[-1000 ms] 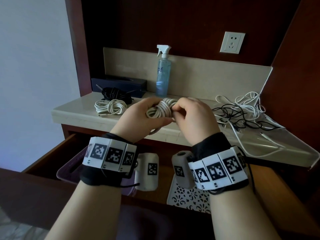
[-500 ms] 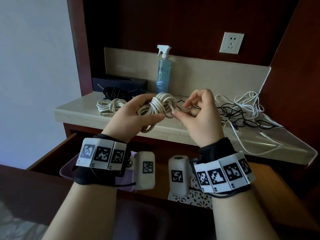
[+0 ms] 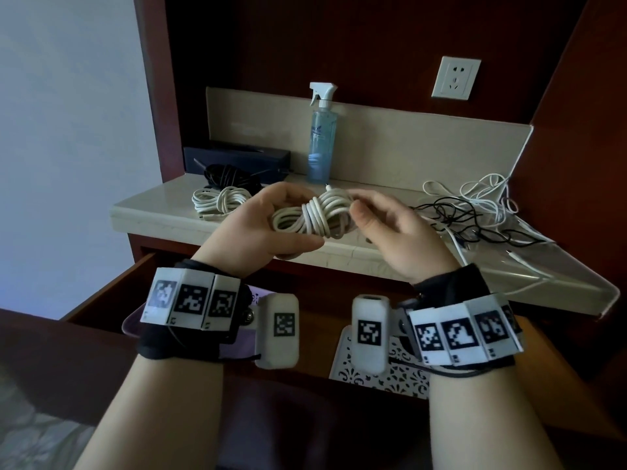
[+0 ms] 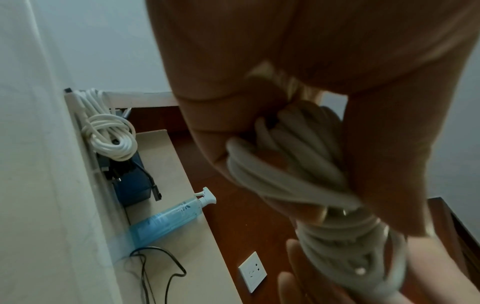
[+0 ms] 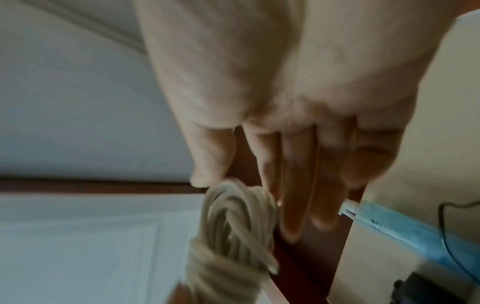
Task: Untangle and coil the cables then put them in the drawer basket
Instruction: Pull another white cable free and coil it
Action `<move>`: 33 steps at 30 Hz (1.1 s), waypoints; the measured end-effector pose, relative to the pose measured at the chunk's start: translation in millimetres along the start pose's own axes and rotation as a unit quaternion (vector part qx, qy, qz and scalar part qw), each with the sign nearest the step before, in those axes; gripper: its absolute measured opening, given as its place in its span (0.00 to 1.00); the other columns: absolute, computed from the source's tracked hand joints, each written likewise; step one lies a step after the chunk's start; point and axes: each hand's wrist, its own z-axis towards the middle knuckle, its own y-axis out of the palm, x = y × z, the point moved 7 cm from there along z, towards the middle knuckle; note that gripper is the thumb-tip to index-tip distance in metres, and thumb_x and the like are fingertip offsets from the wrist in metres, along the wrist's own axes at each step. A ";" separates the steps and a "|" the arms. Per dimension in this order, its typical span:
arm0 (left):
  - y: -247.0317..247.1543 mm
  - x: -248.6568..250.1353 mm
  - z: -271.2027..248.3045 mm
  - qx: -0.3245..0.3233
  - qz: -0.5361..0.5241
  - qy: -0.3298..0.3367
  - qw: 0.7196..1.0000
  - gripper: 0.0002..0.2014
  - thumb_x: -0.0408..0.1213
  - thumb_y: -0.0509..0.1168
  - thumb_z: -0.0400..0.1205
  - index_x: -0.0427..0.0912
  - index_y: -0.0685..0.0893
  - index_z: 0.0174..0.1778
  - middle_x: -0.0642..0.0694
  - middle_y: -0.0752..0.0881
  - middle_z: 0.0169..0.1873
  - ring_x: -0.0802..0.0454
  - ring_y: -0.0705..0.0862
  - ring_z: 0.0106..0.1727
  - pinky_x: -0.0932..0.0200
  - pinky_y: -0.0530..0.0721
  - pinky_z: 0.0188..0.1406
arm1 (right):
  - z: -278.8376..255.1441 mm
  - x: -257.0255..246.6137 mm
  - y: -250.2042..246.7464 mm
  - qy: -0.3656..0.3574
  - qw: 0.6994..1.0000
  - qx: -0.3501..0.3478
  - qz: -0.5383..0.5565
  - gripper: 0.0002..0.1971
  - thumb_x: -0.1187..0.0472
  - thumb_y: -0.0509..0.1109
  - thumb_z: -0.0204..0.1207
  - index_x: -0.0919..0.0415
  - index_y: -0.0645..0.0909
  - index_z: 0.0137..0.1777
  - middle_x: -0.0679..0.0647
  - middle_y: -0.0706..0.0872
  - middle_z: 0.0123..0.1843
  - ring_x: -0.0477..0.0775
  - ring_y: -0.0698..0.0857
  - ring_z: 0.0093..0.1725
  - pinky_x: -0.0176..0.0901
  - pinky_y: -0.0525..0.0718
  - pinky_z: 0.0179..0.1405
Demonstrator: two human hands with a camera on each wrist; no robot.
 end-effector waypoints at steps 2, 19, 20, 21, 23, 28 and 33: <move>0.7 0.8 -2.1 -0.014 0.024 0.010 1.000 0.21 0.25 0.75 0.68 0.47 0.82 0.54 0.60 0.85 0.37 0.61 0.84 0.36 0.64 0.86 0.36 | -2.6 6.8 1.4 0.027 0.999 -0.026 0.027 0.28 0.32 0.54 0.68 0.43 0.79 0.62 0.43 0.85 0.60 0.37 0.80 0.60 0.32 0.75 0.64; 15.0 13.2 -9.4 -0.088 0.255 0.034 0.962 0.25 0.34 0.81 0.64 0.65 0.79 0.46 0.62 0.84 0.43 0.70 0.82 0.43 0.76 0.80 0.42 | -6.9 26.4 1.2 0.143 0.983 -0.026 0.113 0.11 0.60 0.72 0.72 0.50 0.88 0.28 0.43 0.87 0.30 0.44 0.82 0.38 0.42 0.74 0.47; 15.4 14.2 -9.8 -0.089 0.256 0.036 0.962 0.25 0.35 0.81 0.64 0.65 0.79 0.46 0.62 0.84 0.42 0.70 0.82 0.43 0.76 0.80 0.42 | -7.1 25.8 0.2 0.138 0.985 -0.020 0.103 0.11 0.59 0.72 0.72 0.51 0.88 0.29 0.42 0.87 0.30 0.43 0.82 0.38 0.42 0.74 0.48; 15.4 14.8 -9.4 -0.088 0.260 0.036 0.961 0.25 0.35 0.81 0.64 0.65 0.79 0.46 0.62 0.84 0.42 0.70 0.83 0.43 0.76 0.80 0.42 | -7.3 24.4 -0.8 0.128 0.988 -0.013 0.086 0.10 0.58 0.71 0.73 0.51 0.87 0.30 0.41 0.87 0.30 0.42 0.82 0.39 0.43 0.74 0.49; 15.9 16.4 -7.7 -0.089 0.265 0.033 0.960 0.24 0.36 0.81 0.64 0.65 0.80 0.46 0.62 0.85 0.42 0.68 0.83 0.44 0.74 0.81 0.43 | -8.1 16.6 -2.8 0.098 0.994 0.004 0.045 0.09 0.57 0.69 0.76 0.51 0.84 0.33 0.40 0.86 0.31 0.40 0.81 0.39 0.41 0.75 0.51; 20.1 25.8 -4.8 -0.104 0.301 0.033 0.947 0.22 0.40 0.80 0.65 0.64 0.80 0.48 0.62 0.85 0.45 0.67 0.83 0.47 0.72 0.80 0.46 | -10.6 -3.2 -6.6 0.026 0.999 0.042 0.023 0.10 0.60 0.67 0.78 0.52 0.79 0.34 0.43 0.82 0.31 0.41 0.80 0.34 0.27 0.76 0.38; 46.7 3.3 -10.8 -0.200 0.371 0.000 0.907 0.22 0.37 0.78 0.67 0.56 0.83 0.55 0.65 0.81 0.42 0.67 0.79 0.43 0.79 0.74 0.41 | -12.6 -18.3 -33.3 -0.013 0.989 0.144 0.034 0.09 0.63 0.66 0.79 0.52 0.78 0.37 0.46 0.83 0.33 0.36 0.82 0.30 0.28 0.78 0.37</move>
